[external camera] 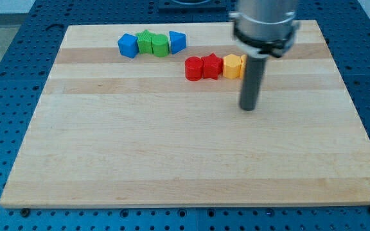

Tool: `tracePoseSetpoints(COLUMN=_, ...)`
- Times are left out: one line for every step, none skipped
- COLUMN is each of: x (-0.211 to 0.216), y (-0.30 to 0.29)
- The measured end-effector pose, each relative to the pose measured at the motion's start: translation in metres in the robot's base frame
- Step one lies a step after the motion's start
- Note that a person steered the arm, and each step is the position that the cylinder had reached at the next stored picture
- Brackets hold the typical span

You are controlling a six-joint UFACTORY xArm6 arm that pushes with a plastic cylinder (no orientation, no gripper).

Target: Move yellow heart below the yellow hexagon

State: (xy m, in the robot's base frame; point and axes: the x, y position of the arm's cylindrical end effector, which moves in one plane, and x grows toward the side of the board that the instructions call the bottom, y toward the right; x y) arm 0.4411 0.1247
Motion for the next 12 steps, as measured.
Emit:
tracePoseSetpoints(x=-0.026, y=0.056)
tracePoseSetpoints(x=-0.079, y=0.069)
tracePoseSetpoints(x=-0.133, y=0.069)
tracePoseSetpoints(x=-0.161, y=0.057)
tracePoseSetpoints(x=-0.147, y=0.013)
tracePoseSetpoints(x=-0.116, y=-0.018)
tracePoseSetpoints(x=-0.090, y=-0.027)
tracePoseSetpoints(x=-0.080, y=-0.018)
tracePoseSetpoints(x=-0.087, y=0.002)
tracePoseSetpoints(x=-0.090, y=0.046)
tracePoseSetpoints(x=-0.087, y=0.080)
tracePoseSetpoints(x=-0.085, y=0.084)
